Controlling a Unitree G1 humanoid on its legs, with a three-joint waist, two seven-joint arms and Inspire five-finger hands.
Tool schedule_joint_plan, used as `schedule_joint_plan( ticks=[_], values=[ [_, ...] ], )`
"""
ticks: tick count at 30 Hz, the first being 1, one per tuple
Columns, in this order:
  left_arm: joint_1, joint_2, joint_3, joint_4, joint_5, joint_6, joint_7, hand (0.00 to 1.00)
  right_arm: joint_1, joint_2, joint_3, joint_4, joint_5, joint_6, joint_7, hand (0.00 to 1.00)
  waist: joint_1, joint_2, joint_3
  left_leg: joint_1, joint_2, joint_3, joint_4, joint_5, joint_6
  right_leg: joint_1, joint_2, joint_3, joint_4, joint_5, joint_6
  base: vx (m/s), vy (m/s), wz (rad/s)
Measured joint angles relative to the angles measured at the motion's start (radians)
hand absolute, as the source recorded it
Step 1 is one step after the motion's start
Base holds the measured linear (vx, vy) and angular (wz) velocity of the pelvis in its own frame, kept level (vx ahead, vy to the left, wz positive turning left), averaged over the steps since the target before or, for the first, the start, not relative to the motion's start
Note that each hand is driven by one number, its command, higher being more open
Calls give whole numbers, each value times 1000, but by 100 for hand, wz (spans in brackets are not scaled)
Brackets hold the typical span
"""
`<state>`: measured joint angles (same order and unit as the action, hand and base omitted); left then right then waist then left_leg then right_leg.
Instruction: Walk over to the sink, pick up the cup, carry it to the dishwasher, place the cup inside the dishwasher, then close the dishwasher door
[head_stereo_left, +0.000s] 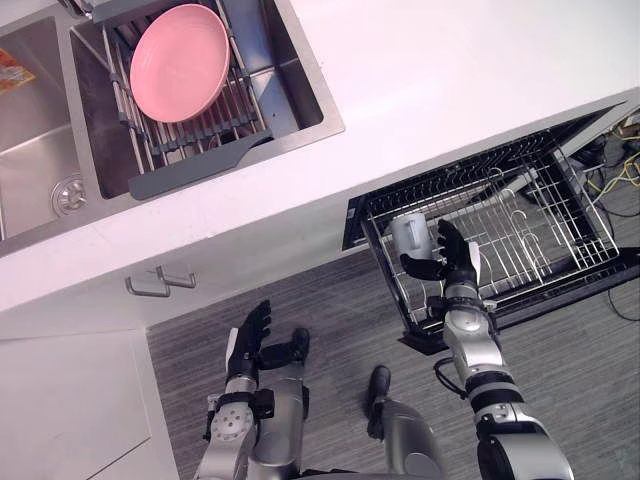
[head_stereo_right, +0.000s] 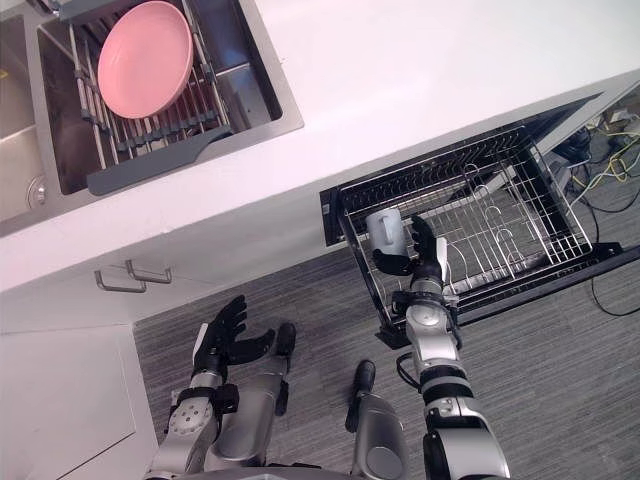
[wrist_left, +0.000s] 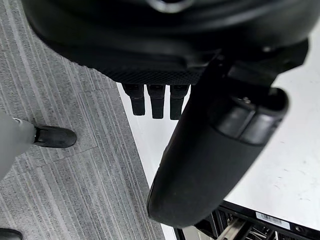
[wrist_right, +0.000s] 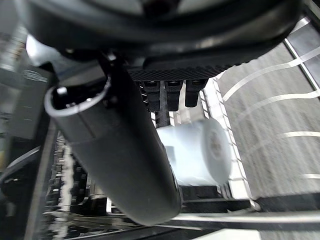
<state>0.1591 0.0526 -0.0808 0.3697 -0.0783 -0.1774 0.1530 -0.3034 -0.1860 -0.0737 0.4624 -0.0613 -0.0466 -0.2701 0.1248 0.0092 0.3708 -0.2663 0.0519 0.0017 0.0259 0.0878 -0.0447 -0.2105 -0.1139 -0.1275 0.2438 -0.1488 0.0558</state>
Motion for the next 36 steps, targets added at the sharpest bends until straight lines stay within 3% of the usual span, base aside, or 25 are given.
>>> schedule_joint_plan(
  ticks=[7, 12, 17, 21, 28, 36],
  values=[
    [-13, 5, -5, 33, 1, 11, -7, 90, 178, 50, -8, -301, -50, 2, -21, 90, -18, -7, -4, 59, 3, 19, -28, -2, 0, 45, 4, 14, -20, 0, 0, -3, -9, -7],
    [-11, 10, -2, 70, 17, 31, -27, 90, 350, 133, -9, -514, -50, -5, -18, 90, -42, -45, -31, 105, 4, 28, -33, -23, -4, 102, 7, 13, -56, 0, 1, 57, -19, -4],
    [17, 3, -2, 91, 43, 40, -45, 90, 496, 183, -9, -678, -50, -36, -6, 90, -63, -82, -106, 134, 1, 27, -28, -44, -8, 150, 6, 7, -90, 0, 1, 70, -12, 1],
    [28, -22, 31, 153, 59, 41, -48, 90, 564, 213, 18, -768, -50, -85, 24, 90, -72, -80, -177, 169, 1, 29, -24, -60, -6, 193, 3, 4, -105, -3, 5, 23, -7, 0],
    [77, -30, 36, 238, 70, 45, -48, 90, 614, 227, 46, -789, -50, -112, 55, 90, -84, -74, -267, 199, -5, 25, -25, -64, -3, 229, -1, 2, -118, -5, 9, -19, 1, 1],
    [73, -37, 54, 271, 70, 38, -47, 90, 627, 217, 77, -790, -50, -119, 48, 90, -90, -66, -295, 152, -24, -43, 24, -60, 0, 251, -3, -68, -118, -4, 12, -50, -2, 28]
  ],
)
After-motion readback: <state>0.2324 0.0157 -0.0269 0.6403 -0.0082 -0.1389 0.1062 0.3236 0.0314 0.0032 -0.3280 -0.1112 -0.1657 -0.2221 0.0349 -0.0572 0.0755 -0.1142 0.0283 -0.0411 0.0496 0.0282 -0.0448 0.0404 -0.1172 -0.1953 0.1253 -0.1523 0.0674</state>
